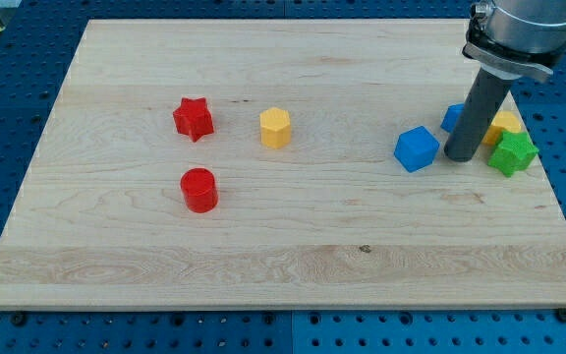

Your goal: Keep green circle above blue triangle

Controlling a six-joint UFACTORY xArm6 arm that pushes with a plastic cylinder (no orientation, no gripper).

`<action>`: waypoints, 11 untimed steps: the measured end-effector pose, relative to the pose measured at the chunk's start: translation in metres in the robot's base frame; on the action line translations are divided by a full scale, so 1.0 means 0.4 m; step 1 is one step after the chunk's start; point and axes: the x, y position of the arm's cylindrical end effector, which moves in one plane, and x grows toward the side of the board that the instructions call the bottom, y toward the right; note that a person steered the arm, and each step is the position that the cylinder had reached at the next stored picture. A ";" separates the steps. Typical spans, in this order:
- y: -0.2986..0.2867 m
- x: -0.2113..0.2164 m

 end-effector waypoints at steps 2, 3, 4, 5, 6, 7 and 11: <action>0.127 -0.042; 0.185 -0.102; 0.158 -0.188; 0.049 -0.210; -0.086 -0.210; -0.170 -0.210; -0.076 -0.243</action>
